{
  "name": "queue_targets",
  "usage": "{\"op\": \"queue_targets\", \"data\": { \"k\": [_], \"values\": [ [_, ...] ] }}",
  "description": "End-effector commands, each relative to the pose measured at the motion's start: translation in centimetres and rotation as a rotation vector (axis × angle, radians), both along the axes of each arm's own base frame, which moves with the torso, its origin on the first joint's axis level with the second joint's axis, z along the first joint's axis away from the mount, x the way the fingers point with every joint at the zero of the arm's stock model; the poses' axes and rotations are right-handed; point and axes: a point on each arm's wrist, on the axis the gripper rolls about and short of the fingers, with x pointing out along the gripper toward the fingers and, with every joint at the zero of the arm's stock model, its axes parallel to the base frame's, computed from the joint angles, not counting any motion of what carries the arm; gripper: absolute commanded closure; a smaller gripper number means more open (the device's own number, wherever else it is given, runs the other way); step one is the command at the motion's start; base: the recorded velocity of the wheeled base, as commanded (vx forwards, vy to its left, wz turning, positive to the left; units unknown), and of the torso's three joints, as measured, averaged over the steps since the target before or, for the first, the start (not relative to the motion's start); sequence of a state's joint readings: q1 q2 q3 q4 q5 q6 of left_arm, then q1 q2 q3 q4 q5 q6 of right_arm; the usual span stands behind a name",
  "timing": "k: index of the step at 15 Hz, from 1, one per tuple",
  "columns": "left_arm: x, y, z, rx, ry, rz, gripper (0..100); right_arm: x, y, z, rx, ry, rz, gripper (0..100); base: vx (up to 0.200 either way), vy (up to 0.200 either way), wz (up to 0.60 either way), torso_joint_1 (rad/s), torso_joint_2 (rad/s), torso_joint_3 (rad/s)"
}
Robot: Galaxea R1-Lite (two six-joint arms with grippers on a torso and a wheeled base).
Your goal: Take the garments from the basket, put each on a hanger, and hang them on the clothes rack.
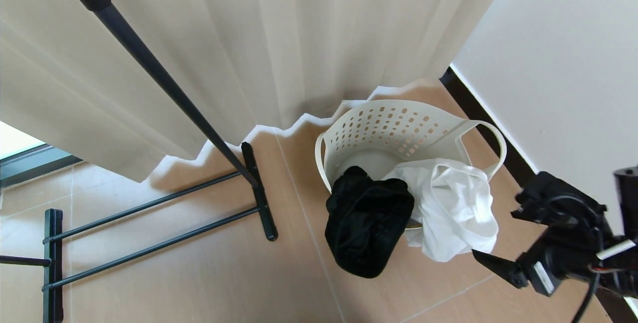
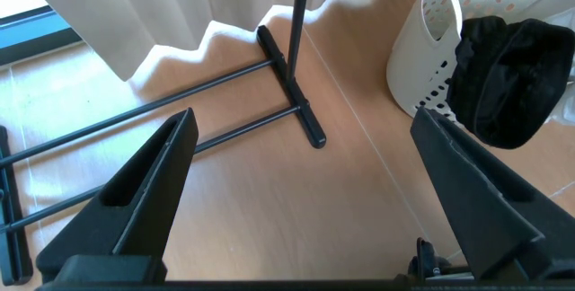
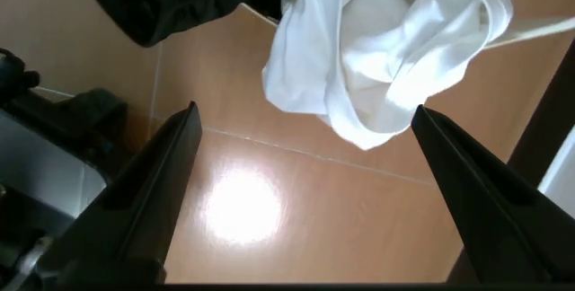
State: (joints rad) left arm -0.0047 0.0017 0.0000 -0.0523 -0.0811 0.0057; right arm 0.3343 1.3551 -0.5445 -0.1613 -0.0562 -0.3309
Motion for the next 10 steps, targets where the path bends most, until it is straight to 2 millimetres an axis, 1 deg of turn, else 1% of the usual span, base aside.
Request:
{"op": "queue_targets", "data": {
  "k": [1,3,5,6,8,10],
  "values": [
    [0.0,0.0,0.0,0.000,0.000,0.000,0,6.4,2.9,-1.6,-0.151,0.052,0.005,0,0.000,0.000,0.00,0.000,0.00,0.000],
    [0.0,0.0,0.0,0.000,0.000,0.000,0,8.9,3.4,-0.8,-0.238,-0.005,0.046,0,0.000,0.000,0.00,0.000,0.00,0.000],
    [0.0,0.0,0.0,0.002,0.000,0.000,0,10.6,2.8,-0.2,-0.350,-0.051,0.083,0,0.000,0.000,0.00,0.000,0.00,0.000],
    [0.0,0.0,0.0,0.002,0.000,0.000,0,12.0,1.9,0.3,-0.476,-0.083,0.139,0,0.000,0.000,0.00,0.000,0.00,0.000],
    [0.0,0.0,0.0,0.002,0.000,0.000,0,13.1,1.6,0.5,-0.608,-0.109,0.215,0,0.000,0.000,0.00,0.000,0.00,0.000],
    [0.0,0.0,0.0,0.002,0.000,0.000,0,13.8,1.6,0.8,-0.673,-0.126,0.248,0,0.000,0.000,0.00,0.000,0.00,0.000]
  ]
}}
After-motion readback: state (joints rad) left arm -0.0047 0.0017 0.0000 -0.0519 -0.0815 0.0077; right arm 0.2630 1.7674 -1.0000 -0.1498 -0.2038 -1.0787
